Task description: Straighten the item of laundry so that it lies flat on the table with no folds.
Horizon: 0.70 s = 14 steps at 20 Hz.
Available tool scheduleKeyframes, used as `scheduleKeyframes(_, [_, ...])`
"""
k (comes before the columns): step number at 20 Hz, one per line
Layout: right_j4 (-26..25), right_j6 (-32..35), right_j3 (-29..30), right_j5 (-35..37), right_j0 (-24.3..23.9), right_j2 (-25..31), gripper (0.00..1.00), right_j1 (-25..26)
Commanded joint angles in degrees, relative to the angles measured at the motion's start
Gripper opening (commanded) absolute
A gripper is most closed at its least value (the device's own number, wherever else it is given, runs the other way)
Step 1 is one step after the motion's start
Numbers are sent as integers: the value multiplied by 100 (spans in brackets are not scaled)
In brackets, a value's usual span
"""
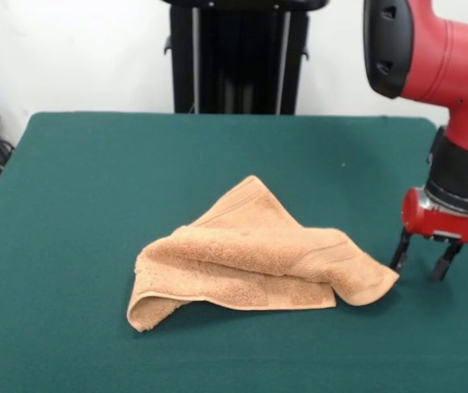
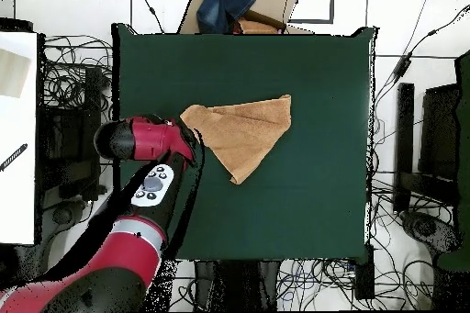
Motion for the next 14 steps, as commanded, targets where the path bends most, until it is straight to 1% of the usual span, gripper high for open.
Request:
scheduleKeyframes(1, [298, 1492, 133, 248, -185, 341, 100, 145])
scheduleKeyframes(11, [275, 1515, 14, 675, -97, 176, 100, 41])
scheduleKeyframes(14, [255, 1502, 21, 806, -95, 130, 100, -58])
